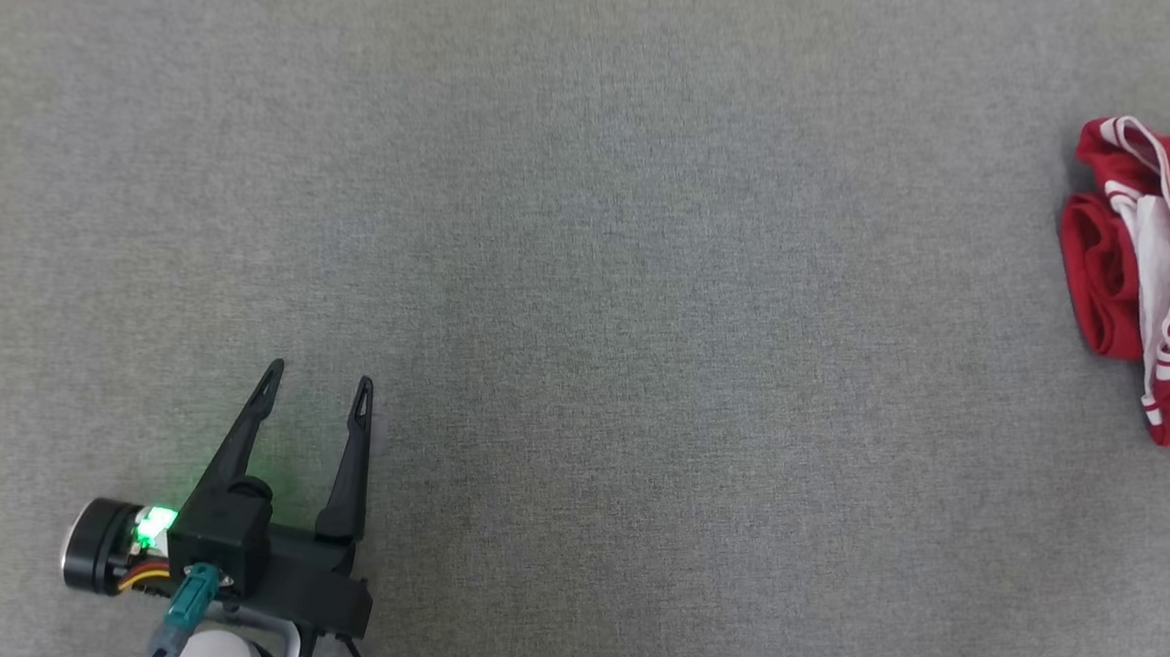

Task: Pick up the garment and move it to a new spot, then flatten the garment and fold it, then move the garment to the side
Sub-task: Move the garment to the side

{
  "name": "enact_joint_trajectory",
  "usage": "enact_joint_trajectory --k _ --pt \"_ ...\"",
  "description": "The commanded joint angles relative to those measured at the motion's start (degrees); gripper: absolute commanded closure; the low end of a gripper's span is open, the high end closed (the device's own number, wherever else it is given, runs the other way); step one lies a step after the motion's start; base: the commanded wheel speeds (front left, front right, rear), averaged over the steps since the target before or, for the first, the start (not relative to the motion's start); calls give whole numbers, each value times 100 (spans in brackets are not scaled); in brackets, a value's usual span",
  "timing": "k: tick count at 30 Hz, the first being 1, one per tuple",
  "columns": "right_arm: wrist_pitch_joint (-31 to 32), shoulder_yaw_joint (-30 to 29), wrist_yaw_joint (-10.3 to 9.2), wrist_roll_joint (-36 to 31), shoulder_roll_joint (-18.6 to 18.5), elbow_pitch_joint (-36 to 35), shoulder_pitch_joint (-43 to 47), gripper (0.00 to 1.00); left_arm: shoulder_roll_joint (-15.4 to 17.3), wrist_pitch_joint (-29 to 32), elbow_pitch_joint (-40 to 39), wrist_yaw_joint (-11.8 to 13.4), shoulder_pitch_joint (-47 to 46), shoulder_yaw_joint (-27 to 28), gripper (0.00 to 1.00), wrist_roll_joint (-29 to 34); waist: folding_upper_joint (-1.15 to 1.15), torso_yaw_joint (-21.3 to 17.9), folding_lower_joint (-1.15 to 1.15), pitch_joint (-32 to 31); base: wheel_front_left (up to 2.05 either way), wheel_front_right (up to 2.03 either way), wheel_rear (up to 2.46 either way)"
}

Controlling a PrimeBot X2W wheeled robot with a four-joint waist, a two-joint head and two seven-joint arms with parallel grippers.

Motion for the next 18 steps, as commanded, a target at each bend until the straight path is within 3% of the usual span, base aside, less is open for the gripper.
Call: enact_joint_trajectory --k 1,6,18 --pt "2 324 -17 280 125 -111 188 0 -29 -17 37 39 97 30 0 -19 0 45 0 -181 0 0 0" --pt "1 1159 -17 1100 509 -659 831 0 -90 -17 119 129 306 145 0 -93 0 90 0 -564 0 0 0" --pt "2 1859 -17 2157 1550 -1929 2551 0 -208 -17 267 185 826 391 0 -191 0 291 0 -1295 0 0 0"
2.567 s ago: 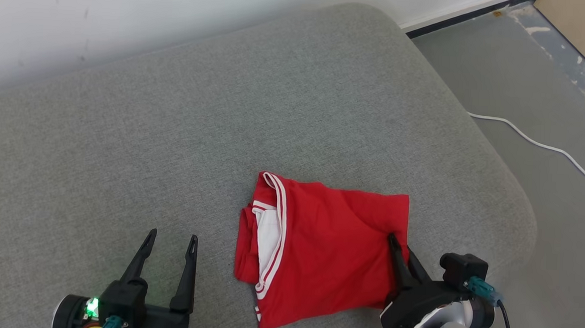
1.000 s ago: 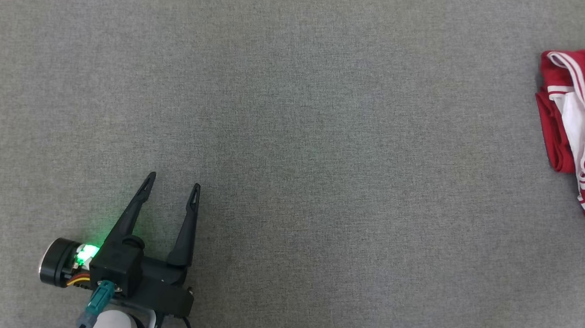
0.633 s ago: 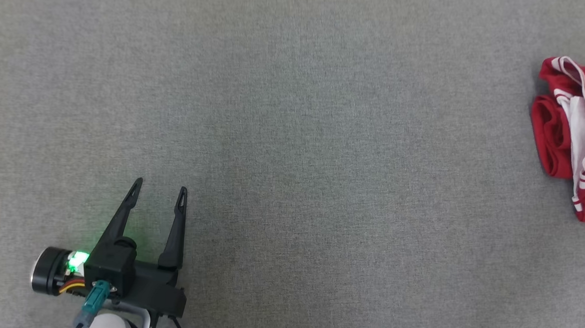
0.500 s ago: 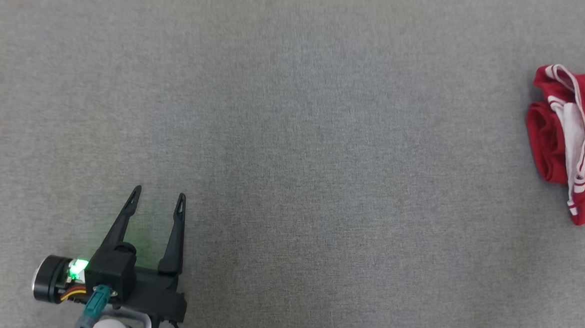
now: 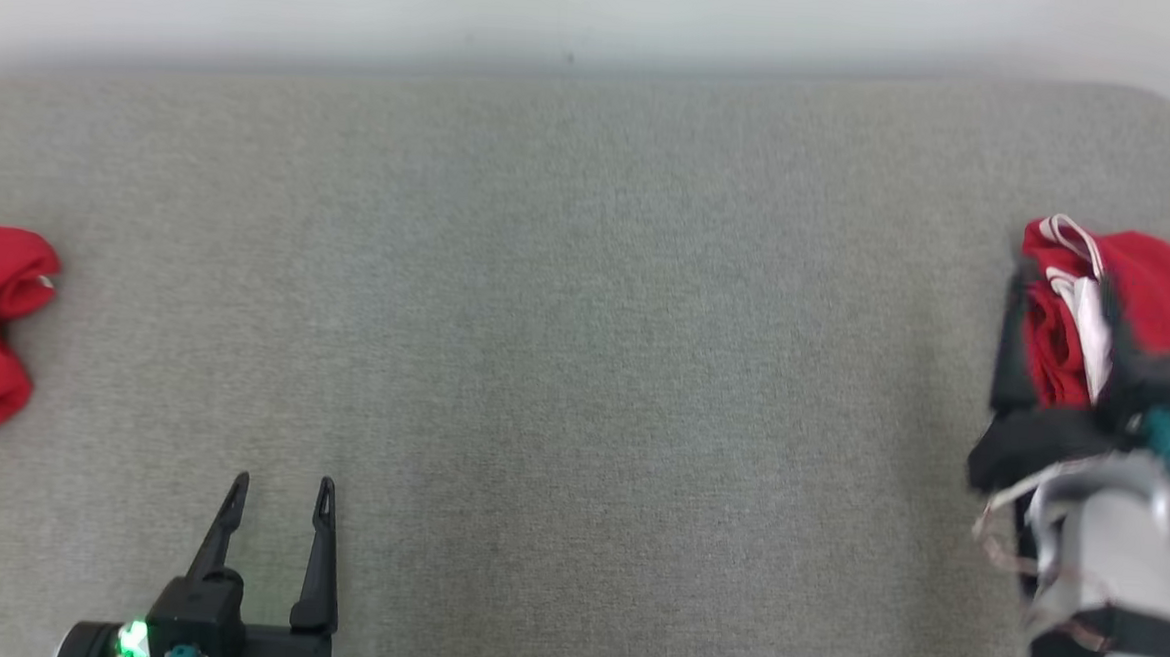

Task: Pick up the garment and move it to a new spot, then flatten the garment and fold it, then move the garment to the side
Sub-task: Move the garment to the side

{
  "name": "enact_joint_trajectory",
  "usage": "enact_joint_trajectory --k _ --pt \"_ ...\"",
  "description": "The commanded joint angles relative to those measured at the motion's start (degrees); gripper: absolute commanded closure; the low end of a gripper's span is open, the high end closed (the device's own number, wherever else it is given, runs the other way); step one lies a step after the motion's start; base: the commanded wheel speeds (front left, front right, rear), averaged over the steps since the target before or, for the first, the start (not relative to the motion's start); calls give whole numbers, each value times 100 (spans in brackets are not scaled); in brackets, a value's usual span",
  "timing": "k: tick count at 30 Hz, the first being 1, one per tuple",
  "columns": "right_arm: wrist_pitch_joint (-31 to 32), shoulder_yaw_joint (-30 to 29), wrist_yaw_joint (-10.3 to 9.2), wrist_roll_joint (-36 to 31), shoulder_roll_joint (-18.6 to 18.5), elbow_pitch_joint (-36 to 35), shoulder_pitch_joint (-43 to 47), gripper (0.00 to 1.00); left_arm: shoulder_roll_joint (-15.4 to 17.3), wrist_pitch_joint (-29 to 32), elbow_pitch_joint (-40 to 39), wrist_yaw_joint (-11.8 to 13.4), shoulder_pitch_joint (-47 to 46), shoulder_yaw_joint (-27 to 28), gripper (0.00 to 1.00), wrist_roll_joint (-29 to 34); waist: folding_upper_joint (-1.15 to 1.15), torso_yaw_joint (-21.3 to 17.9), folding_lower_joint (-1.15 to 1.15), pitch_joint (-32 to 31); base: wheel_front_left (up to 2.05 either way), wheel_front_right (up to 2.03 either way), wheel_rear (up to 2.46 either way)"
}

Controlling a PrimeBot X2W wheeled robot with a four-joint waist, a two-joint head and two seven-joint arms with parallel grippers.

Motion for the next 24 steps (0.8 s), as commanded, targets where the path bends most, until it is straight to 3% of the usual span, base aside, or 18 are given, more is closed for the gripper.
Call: enact_joint_trajectory --k 1,11,24 --pt "1 59 -17 47 45 -40 203 0 -26 -18 28 -9 80 11 0 -13 0 135 1 -245 0 0 0" --pt "1 595 -17 603 297 -466 1316 0 -69 -18 145 -11 456 106 0 -54 0 246 1 -776 0 0 0" --pt "0 1144 -17 1009 355 -726 1973 0 -81 -18 112 -26 662 434 0 -109 0 433 1 -1148 0 0 0"
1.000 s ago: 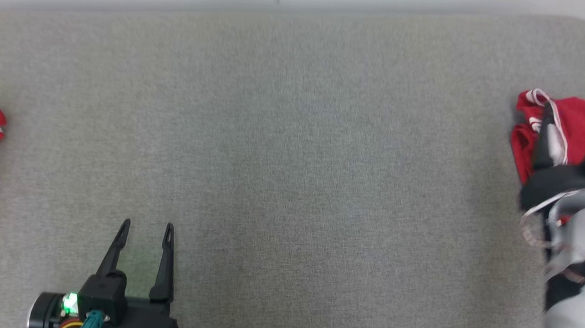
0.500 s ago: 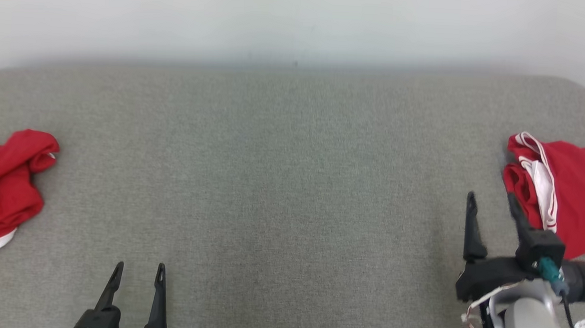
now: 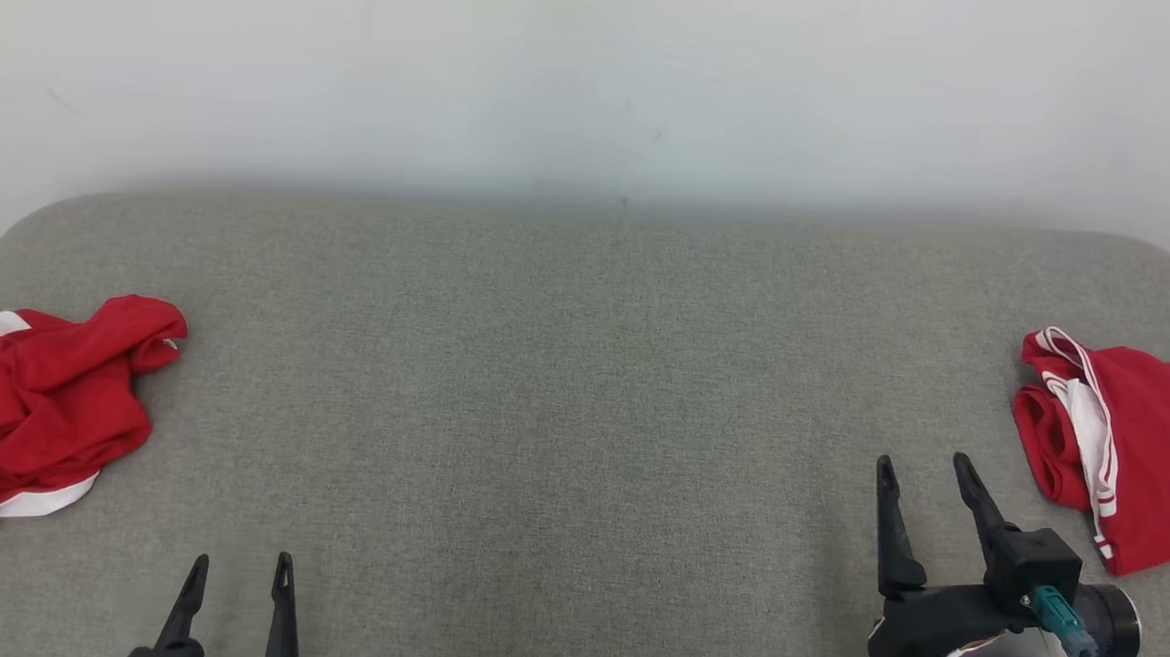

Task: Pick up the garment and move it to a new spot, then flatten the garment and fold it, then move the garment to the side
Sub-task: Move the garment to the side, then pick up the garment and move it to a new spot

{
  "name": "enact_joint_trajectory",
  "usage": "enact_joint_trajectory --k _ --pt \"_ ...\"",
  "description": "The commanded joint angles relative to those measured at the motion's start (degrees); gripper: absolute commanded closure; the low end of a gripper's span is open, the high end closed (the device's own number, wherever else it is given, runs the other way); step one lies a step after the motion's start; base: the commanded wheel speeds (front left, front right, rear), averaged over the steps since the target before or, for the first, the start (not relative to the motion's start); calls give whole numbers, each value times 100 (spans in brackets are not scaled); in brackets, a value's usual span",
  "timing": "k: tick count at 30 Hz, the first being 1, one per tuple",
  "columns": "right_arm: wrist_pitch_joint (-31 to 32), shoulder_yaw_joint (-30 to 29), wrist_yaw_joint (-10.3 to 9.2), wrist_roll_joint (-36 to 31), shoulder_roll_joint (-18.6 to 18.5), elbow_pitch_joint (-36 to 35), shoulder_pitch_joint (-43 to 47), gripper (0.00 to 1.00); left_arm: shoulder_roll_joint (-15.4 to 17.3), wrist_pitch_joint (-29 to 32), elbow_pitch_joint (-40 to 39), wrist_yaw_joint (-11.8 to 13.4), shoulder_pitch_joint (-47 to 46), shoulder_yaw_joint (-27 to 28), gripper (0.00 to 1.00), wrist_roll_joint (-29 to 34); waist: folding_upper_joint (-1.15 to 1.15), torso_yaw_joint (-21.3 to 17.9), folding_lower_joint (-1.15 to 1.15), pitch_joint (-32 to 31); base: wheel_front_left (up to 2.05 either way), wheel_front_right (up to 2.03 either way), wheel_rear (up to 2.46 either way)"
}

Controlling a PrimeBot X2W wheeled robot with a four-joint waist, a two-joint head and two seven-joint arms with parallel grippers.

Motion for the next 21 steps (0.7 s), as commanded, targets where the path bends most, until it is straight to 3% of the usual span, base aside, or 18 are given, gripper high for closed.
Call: enact_joint_trajectory --k 1,21 --pt "0 118 -17 79 12 -93 102 0 -6 -18 -30 -31 86 72 0 -10 0 40 1 -54 0 0 0" --pt "0 336 -17 574 14 -282 596 0 -12 -18 -87 -24 380 248 0 -77 0 41 1 -349 0 0 0"
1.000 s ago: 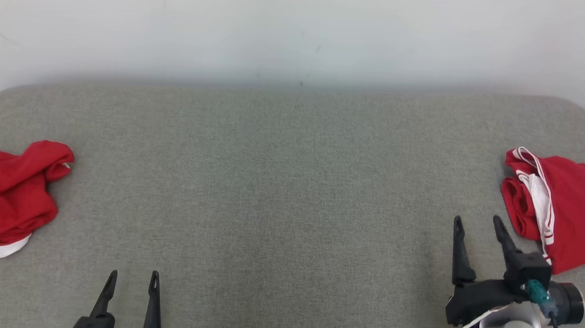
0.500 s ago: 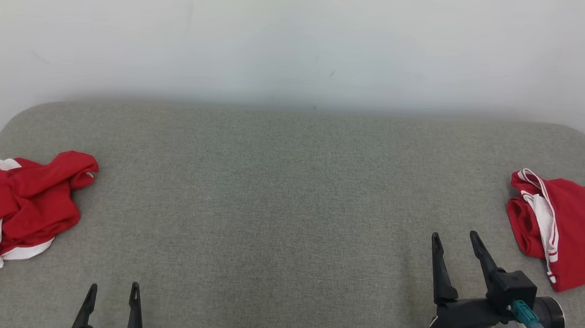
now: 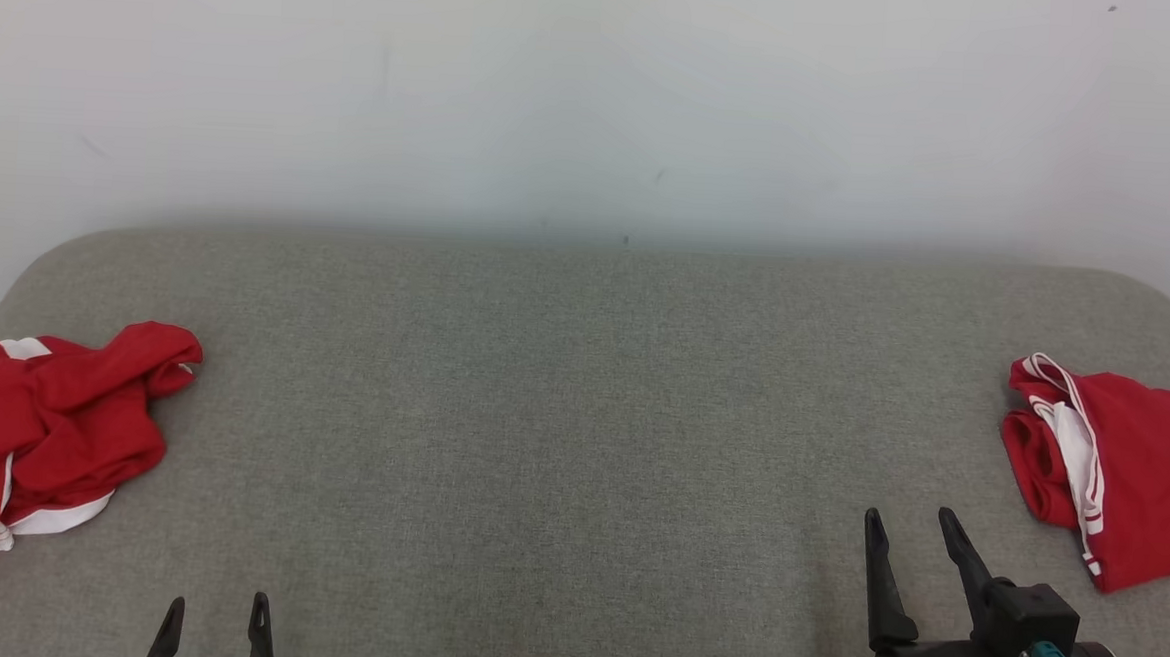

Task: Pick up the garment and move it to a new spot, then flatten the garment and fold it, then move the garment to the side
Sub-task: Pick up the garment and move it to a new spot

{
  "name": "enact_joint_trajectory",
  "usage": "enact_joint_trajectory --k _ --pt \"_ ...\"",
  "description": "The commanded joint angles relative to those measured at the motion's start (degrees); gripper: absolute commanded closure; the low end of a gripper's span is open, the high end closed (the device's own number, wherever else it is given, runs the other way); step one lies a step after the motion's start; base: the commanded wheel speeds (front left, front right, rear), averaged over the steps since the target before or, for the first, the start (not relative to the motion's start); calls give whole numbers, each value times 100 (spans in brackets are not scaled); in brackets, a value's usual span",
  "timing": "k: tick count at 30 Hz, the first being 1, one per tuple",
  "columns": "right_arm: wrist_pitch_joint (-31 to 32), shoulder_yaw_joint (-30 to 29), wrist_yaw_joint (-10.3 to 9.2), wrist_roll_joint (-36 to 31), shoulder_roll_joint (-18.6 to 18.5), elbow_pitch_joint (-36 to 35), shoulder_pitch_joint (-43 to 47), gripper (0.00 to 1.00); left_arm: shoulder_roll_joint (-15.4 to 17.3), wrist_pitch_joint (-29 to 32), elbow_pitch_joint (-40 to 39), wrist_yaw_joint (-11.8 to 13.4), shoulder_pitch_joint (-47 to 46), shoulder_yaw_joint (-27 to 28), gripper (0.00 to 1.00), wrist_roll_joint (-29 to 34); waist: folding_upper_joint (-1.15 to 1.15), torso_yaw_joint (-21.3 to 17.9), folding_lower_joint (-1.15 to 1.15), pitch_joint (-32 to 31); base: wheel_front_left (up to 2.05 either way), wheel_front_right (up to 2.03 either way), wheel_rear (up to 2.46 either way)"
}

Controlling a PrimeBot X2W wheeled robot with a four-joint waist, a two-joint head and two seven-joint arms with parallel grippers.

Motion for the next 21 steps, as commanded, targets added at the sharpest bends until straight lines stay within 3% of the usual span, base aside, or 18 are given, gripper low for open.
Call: enact_joint_trajectory --k 1,14,21 --pt "0 -13 -17 -3 9 6 86 0 -7 -18 -44 -6 50 29 0 -70 0 -20 0 -11 0 0 0" --pt "0 -52 -17 26 9 38 221 0 -8 -18 -82 -37 135 65 0 -144 0 -88 0 -34 0 0 0" --pt "0 30 -17 50 10 65 217 0 -6 -18 -36 -20 79 90 0 -119 0 79 0 41 0 0 0"
